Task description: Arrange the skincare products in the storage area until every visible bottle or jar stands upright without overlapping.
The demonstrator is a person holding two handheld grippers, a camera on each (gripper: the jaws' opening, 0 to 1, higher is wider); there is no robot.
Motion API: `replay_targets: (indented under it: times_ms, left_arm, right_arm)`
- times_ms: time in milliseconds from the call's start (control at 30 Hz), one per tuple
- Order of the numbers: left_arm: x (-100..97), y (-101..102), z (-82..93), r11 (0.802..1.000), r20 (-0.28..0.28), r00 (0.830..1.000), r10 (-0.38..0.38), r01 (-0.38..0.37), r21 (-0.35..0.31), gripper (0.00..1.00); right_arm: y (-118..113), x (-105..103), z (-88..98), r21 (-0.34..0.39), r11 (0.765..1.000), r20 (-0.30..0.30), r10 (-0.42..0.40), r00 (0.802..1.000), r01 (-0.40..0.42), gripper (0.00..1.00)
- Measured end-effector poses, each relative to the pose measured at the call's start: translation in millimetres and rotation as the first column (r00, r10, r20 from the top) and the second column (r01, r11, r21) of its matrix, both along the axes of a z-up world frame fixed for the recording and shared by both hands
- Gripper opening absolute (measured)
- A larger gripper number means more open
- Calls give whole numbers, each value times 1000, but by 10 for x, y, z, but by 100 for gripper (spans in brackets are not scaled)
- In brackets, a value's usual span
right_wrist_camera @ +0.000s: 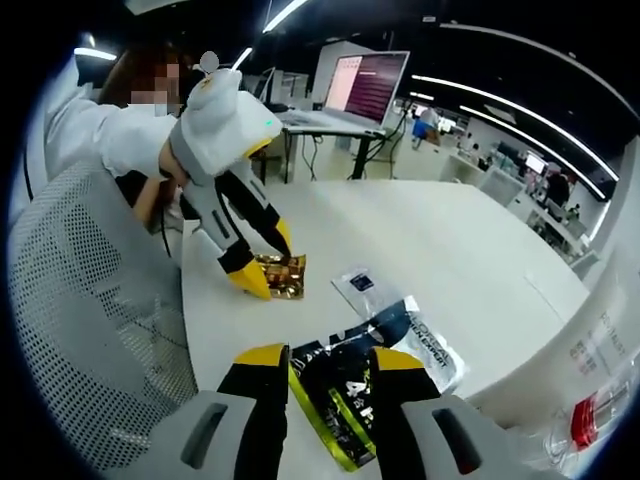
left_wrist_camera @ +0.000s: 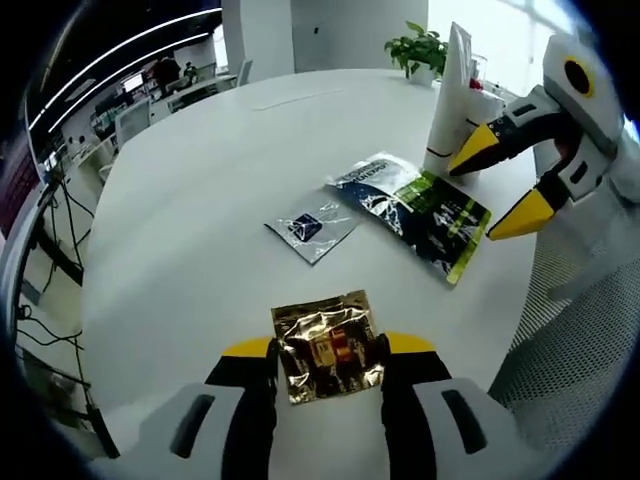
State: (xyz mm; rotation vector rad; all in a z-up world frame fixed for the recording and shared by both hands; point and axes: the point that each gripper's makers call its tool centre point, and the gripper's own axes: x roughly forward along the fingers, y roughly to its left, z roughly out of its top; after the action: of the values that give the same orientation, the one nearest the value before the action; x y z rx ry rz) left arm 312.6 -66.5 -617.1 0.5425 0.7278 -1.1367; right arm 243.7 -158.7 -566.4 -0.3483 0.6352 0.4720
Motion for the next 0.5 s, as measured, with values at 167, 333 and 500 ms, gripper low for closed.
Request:
replay_targets:
  times_ms: [167,333,500]
  left_arm:
    - [-14,31,-5,998,20,999,-48,49,-42,37]
    - [14,2,51,987,154,978,-139,148,-53,37]
    - [-19,-66,143,961,313,912,-264,275,10,38]
  right_arm:
    - [-37,0,-36,10,1000,-12,-20,1000,20,25]
    - [-61,-16,-93,11,999,-34,-30,999,30,25]
    - [-56,-34,-126,12,999,-47,-29,999,29,25]
